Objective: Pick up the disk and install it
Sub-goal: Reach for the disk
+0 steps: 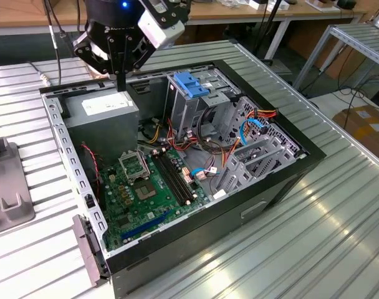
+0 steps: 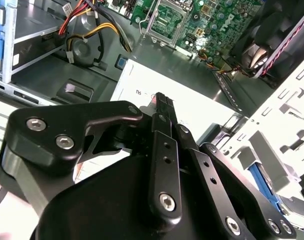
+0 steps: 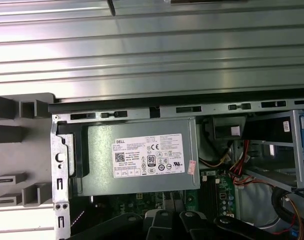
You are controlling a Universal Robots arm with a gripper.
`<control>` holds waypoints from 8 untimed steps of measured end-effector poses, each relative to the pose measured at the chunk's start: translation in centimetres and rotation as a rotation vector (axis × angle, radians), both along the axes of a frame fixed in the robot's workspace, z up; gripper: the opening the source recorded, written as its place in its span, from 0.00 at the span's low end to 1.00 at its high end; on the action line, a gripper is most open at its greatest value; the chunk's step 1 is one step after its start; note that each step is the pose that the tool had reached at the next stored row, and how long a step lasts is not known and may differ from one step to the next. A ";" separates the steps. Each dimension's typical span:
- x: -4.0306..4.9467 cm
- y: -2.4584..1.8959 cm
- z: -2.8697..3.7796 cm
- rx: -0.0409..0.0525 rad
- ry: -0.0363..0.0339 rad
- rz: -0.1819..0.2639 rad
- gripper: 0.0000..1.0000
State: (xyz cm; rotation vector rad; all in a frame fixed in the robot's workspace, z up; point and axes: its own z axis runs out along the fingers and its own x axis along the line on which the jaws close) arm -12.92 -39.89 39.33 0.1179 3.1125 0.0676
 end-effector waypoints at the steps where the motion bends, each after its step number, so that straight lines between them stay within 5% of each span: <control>1: -0.03 0.00 0.00 0.0000 0.0000 0.000 0.10; 8: -0.23 0.00 0.00 0.0000 0.0000 0.000 0.10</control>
